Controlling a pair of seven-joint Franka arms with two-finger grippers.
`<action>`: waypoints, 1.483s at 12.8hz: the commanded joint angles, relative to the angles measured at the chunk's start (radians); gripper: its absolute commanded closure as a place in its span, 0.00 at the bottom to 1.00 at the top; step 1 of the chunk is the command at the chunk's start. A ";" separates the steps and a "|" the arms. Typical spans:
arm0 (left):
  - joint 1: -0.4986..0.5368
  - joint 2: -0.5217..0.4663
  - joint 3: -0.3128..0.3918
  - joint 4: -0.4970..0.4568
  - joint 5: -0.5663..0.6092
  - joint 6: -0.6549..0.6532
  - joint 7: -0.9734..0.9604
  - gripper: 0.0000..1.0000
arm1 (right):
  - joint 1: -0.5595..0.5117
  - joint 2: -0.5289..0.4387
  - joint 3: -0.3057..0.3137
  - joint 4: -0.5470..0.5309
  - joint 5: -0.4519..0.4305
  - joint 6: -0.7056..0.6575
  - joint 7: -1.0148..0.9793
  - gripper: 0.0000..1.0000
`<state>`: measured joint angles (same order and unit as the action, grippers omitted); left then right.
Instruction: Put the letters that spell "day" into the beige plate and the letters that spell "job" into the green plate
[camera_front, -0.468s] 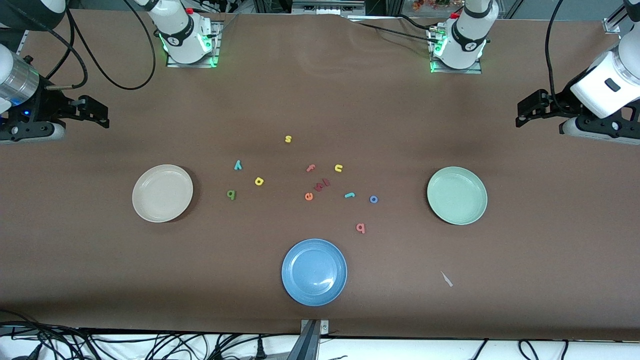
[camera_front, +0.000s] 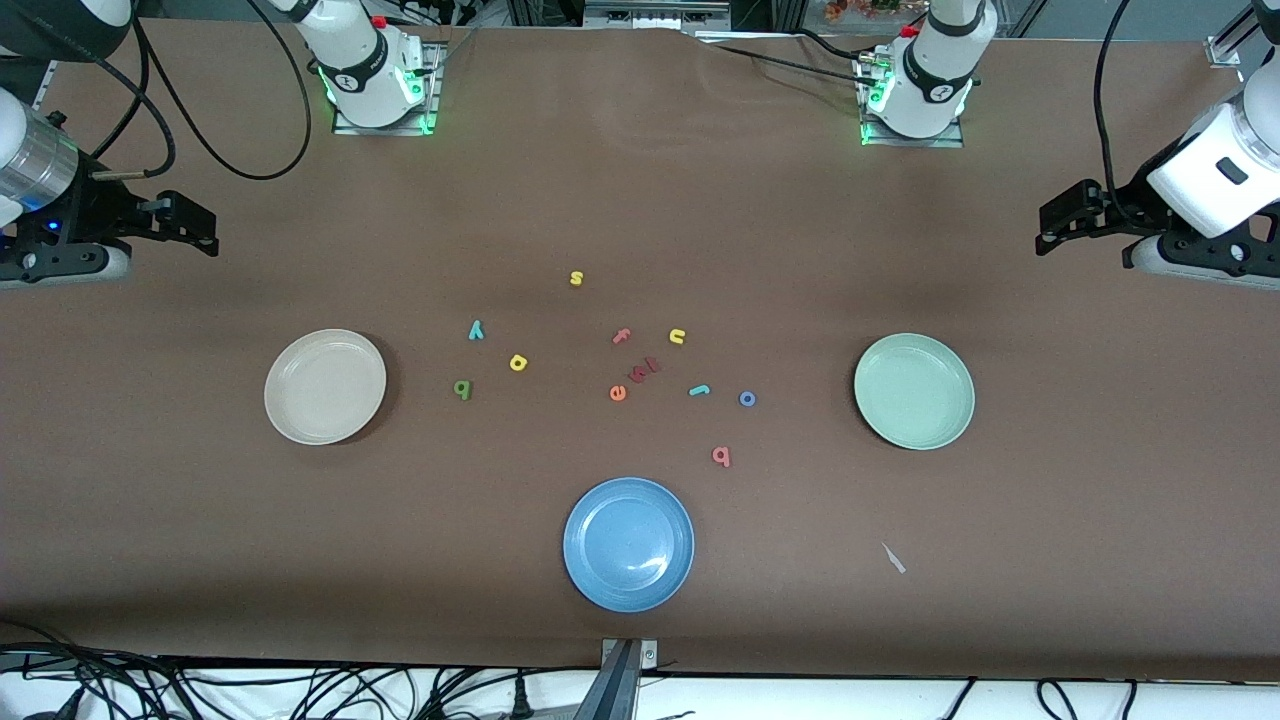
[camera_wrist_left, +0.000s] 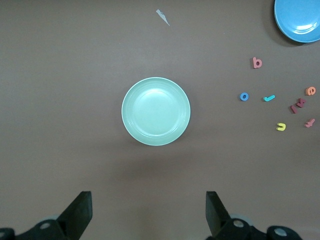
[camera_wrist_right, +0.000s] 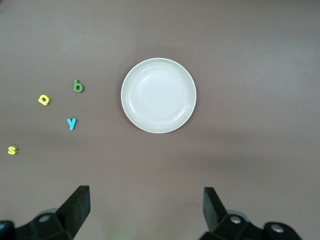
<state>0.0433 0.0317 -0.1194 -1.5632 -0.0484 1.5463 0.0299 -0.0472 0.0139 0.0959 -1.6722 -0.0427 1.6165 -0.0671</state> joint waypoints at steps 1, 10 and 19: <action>0.004 0.007 0.001 0.020 -0.004 -0.008 0.019 0.00 | -0.007 -0.008 0.005 -0.004 -0.006 -0.007 0.012 0.00; 0.001 0.007 0.001 0.022 -0.002 -0.008 0.018 0.00 | -0.007 -0.008 0.005 -0.004 -0.006 -0.007 0.012 0.00; -0.005 0.010 0.001 0.022 0.021 -0.005 0.018 0.00 | -0.007 -0.008 0.005 -0.004 -0.006 -0.007 0.012 0.00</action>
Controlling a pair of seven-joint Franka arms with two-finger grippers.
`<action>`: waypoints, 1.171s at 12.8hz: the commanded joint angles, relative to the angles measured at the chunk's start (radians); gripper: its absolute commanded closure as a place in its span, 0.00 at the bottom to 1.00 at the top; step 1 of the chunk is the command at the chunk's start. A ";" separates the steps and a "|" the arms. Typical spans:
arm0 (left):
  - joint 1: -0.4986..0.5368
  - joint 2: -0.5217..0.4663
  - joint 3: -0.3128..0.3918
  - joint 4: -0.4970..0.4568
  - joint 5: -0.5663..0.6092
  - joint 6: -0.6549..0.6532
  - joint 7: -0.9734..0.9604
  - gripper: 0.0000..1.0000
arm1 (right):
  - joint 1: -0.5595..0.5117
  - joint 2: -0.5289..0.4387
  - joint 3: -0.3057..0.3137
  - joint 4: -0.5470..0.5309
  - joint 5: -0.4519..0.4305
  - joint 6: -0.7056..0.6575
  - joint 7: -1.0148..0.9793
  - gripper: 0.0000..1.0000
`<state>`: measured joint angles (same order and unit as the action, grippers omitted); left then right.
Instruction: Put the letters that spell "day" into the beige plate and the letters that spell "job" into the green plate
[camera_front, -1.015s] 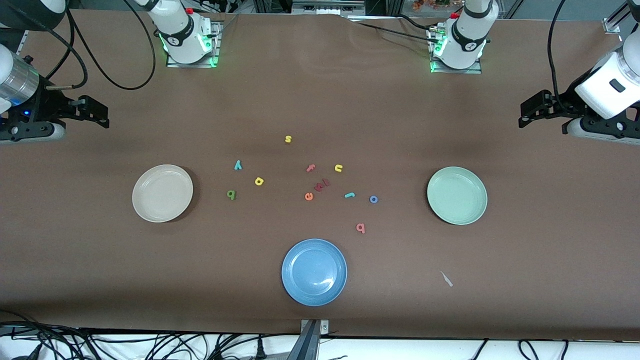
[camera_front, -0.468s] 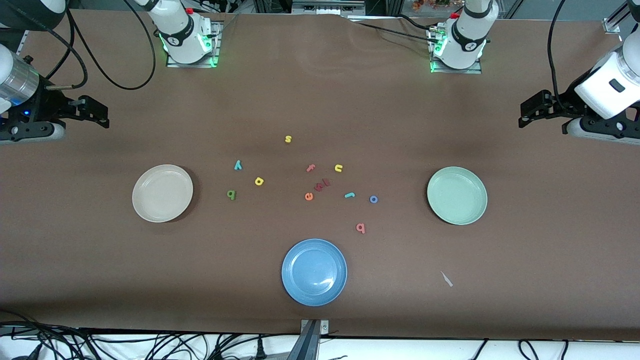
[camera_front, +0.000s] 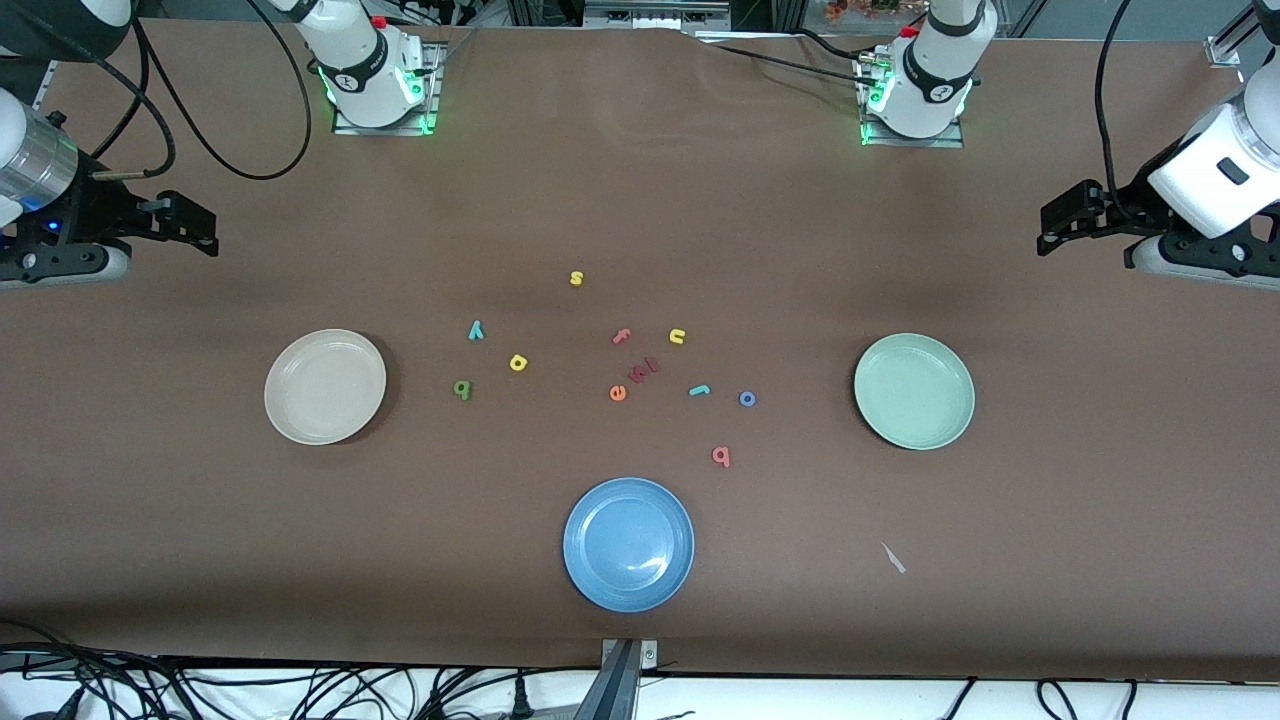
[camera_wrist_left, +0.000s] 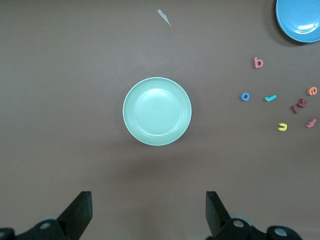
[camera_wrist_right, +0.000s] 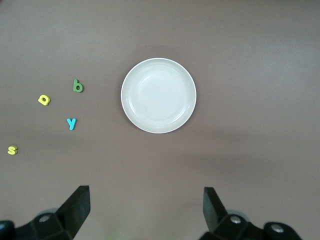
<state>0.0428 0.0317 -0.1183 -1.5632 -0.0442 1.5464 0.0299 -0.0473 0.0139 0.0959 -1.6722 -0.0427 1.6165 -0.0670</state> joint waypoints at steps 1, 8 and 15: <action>-0.004 0.010 0.000 0.022 0.018 -0.005 0.016 0.00 | -0.006 -0.008 0.005 -0.004 -0.006 -0.007 0.012 0.00; -0.001 0.030 0.002 0.022 0.018 0.026 0.021 0.00 | -0.006 -0.008 0.005 -0.004 -0.006 -0.007 0.012 0.00; 0.009 0.027 0.005 0.022 0.020 0.026 0.022 0.00 | -0.006 -0.008 0.005 -0.004 -0.006 -0.007 0.012 0.00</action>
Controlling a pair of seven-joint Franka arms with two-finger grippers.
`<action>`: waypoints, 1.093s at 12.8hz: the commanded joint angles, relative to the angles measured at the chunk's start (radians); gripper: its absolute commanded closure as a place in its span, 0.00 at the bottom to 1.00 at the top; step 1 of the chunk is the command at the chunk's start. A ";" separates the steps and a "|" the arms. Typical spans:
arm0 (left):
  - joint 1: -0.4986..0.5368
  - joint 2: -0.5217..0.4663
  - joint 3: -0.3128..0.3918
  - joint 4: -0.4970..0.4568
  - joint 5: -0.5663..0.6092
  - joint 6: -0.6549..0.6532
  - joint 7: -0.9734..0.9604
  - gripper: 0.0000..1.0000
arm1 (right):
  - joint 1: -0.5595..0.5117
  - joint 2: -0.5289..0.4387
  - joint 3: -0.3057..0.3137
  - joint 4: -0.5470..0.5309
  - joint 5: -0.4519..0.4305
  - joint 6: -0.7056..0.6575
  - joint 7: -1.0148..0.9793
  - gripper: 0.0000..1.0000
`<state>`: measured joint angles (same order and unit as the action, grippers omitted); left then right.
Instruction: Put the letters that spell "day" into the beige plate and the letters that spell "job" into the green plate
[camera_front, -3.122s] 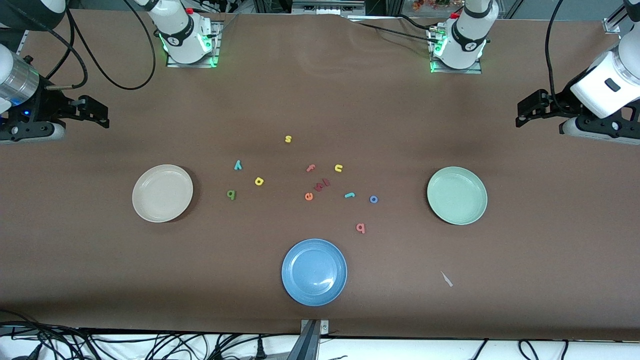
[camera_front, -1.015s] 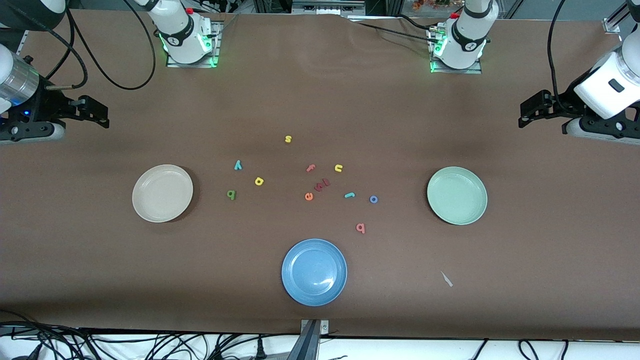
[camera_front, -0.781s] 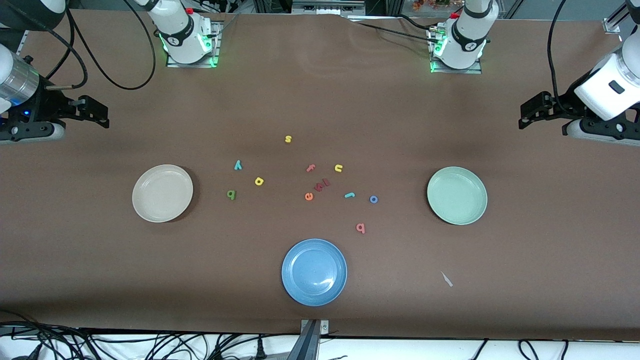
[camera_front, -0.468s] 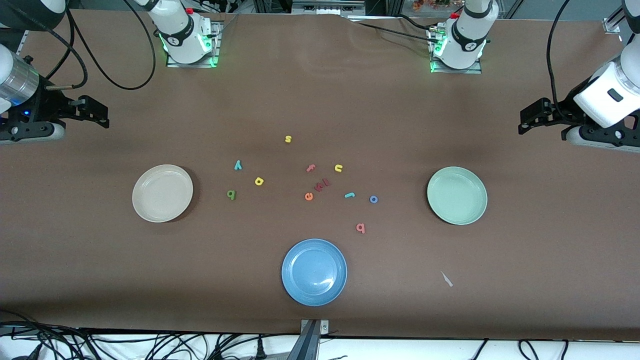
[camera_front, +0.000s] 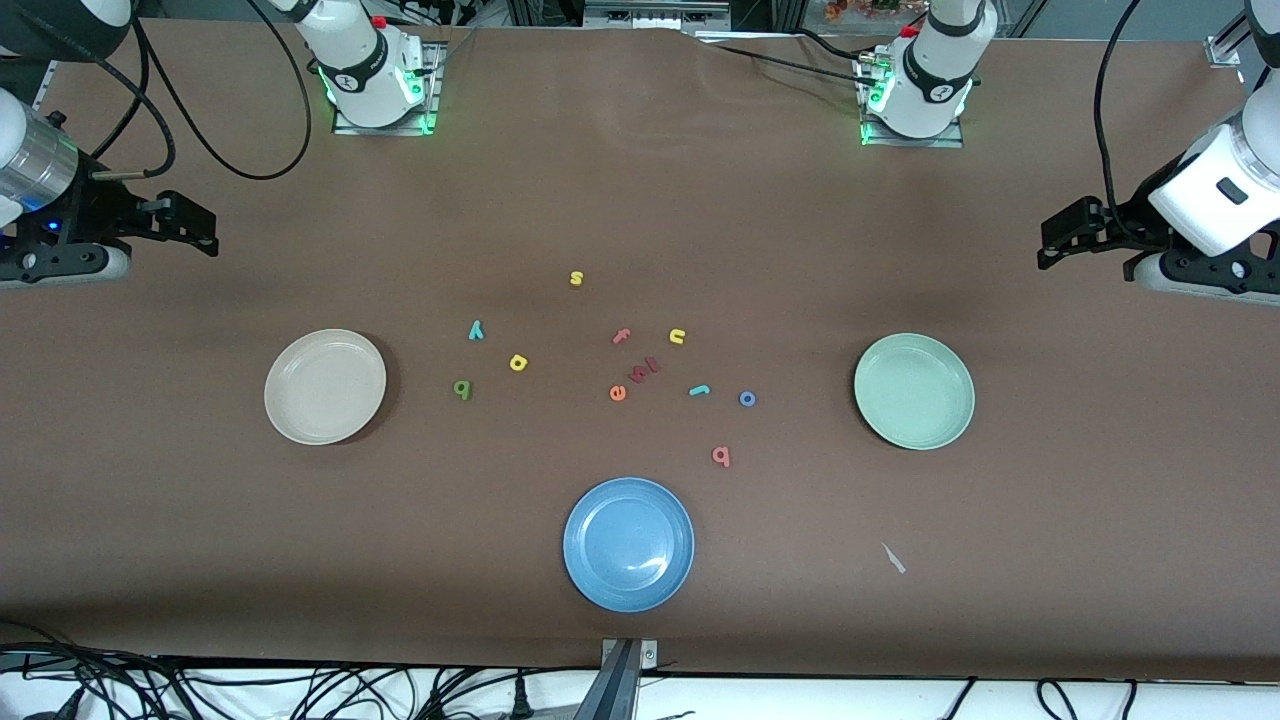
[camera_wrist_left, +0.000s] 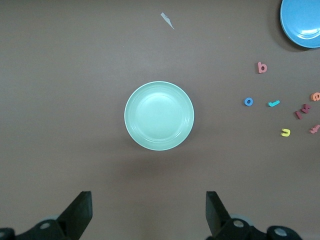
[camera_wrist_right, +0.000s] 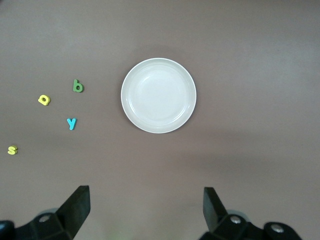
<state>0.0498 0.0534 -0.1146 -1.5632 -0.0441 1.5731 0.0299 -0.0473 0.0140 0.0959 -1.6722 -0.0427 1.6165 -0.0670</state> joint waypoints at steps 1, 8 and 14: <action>0.004 0.002 0.003 0.022 0.020 -0.002 0.016 0.00 | -0.006 -0.008 0.005 -0.004 -0.006 -0.007 0.012 0.00; 0.012 -0.004 0.010 0.022 0.018 -0.008 0.019 0.00 | -0.006 -0.008 0.005 -0.004 -0.006 -0.007 0.012 0.00; 0.016 -0.004 0.010 0.022 0.020 -0.010 0.025 0.00 | -0.006 -0.008 0.005 -0.004 -0.006 -0.007 0.012 0.00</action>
<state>0.0579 0.0515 -0.1001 -1.5537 -0.0440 1.5728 0.0299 -0.0474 0.0140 0.0958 -1.6722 -0.0427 1.6165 -0.0669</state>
